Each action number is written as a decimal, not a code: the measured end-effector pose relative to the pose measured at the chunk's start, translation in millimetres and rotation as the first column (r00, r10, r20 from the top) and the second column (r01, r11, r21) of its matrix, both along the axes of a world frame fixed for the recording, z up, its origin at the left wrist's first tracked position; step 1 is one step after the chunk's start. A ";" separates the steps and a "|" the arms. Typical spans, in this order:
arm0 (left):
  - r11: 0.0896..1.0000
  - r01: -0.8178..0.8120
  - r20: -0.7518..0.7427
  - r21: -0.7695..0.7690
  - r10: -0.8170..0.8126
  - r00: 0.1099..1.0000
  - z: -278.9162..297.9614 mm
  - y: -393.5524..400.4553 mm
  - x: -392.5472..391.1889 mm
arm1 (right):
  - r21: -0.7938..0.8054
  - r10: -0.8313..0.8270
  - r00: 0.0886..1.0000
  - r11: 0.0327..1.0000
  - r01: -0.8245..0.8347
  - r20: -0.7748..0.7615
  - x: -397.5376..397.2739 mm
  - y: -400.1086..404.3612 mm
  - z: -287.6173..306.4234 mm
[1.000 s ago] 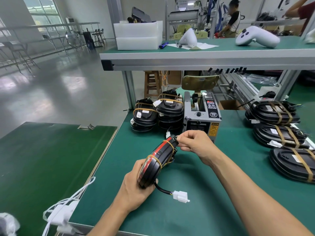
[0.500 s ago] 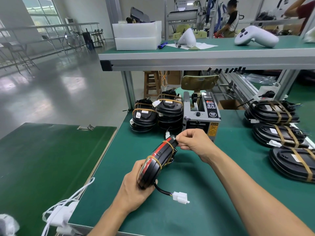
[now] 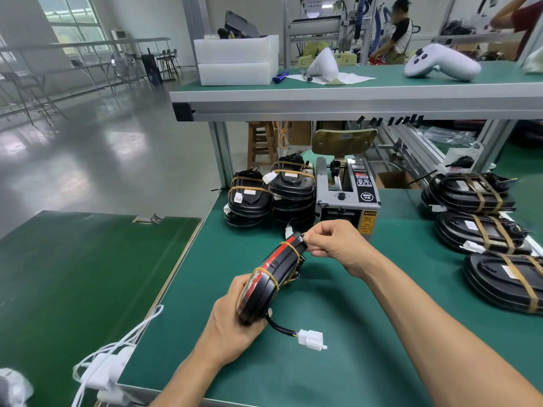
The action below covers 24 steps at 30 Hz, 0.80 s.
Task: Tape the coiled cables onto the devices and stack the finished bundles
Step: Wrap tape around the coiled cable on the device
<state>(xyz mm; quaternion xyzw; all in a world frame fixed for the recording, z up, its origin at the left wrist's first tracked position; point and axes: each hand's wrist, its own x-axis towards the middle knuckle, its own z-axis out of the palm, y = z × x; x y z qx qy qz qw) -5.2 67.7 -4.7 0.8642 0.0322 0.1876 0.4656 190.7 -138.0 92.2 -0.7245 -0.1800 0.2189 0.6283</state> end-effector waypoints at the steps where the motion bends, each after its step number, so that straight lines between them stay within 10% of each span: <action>1: 1.000 0.003 0.000 -0.004 -0.003 1.000 -0.1 0.1 -0.3 | -0.008 -0.006 1.000 1.000 0.006 0.006 0.0 0.5 0.0; 24: 1.000 0.010 0.000 -0.016 -0.010 1.000 -0.6 0.0 0.1 | -0.093 -0.011 0.999 0.996 0.016 0.053 3.5 4.5 4.7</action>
